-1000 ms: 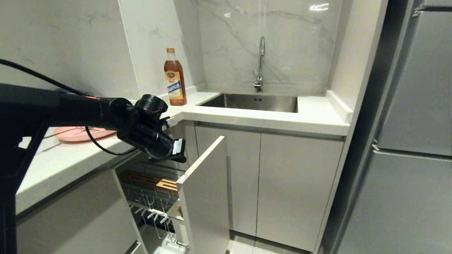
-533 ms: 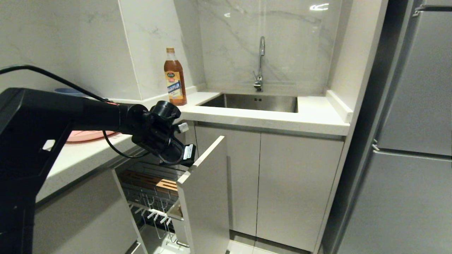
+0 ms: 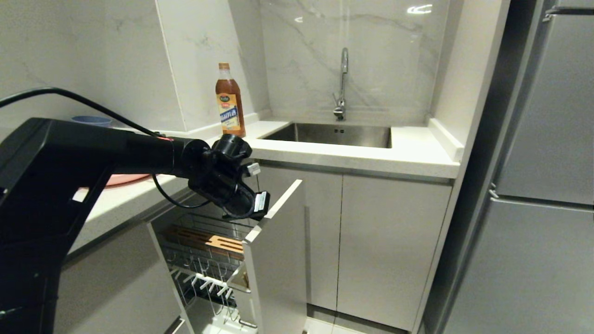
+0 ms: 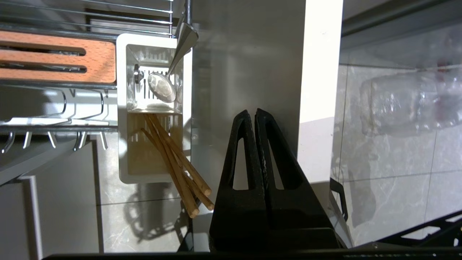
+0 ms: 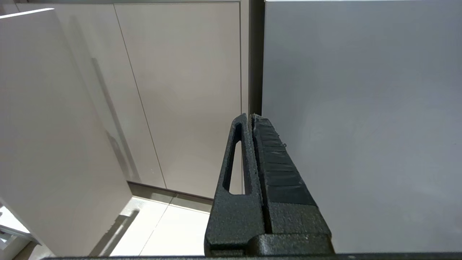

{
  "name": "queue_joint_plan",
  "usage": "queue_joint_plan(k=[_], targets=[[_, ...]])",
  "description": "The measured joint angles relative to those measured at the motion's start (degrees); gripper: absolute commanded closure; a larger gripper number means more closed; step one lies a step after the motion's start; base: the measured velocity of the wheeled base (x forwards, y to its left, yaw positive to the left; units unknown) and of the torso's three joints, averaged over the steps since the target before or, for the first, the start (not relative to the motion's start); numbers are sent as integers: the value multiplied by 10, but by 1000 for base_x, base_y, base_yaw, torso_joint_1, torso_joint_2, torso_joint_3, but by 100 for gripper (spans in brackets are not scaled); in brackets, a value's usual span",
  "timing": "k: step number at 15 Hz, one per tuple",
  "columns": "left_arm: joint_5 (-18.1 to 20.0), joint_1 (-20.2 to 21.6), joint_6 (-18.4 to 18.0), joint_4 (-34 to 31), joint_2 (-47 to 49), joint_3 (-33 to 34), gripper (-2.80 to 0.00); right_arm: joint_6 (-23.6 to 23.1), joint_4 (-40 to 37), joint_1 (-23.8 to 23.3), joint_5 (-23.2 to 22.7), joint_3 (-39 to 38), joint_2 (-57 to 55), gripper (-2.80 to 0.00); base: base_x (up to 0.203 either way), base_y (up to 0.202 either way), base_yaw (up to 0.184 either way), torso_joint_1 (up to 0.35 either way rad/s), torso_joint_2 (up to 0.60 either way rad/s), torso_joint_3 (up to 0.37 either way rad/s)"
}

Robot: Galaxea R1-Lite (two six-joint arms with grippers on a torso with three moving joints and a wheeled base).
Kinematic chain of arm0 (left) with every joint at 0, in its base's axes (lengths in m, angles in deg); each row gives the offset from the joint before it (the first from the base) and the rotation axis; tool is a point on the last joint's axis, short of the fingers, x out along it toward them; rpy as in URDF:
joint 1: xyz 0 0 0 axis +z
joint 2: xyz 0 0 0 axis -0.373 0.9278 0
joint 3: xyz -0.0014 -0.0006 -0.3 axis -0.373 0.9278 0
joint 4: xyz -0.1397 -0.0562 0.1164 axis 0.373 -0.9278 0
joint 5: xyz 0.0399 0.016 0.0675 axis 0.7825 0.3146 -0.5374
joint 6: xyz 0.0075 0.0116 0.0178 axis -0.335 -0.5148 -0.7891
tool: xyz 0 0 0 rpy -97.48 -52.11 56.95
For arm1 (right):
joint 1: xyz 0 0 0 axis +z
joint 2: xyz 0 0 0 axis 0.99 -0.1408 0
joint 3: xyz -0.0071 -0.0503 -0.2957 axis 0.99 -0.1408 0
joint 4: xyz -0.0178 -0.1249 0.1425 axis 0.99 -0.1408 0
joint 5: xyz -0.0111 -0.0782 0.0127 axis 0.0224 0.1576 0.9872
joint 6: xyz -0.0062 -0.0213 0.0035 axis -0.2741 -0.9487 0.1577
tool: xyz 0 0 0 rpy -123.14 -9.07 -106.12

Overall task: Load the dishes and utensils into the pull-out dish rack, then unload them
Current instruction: Open the cupboard

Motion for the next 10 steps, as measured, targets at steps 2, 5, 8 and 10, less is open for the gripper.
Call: queue_joint_plan(k=[2, 5, 8, 10], targets=[[1, -11, 5, 0, 3, -5, 0, 0, 0, 0, 0, 0, 0, 0, 0, 0, 0, 0, 0, 0], [0, -30, 6, 0, 7, -13, 0, 0, 0, 0, 0, 0, 0, 0, 0, 0, 0, 0, 0, 0], [-2, -51, 7, 0, 11, -21, 0, 0, 0, 0, 0, 0, 0, 0, 0, 0, 0, 0, 0, 0], [-2, -64, 16, 0, 13, -24, 0, 0, 0, 0, 0, 0, 0, 0, 0, 0, 0, 0, 0, 0]])
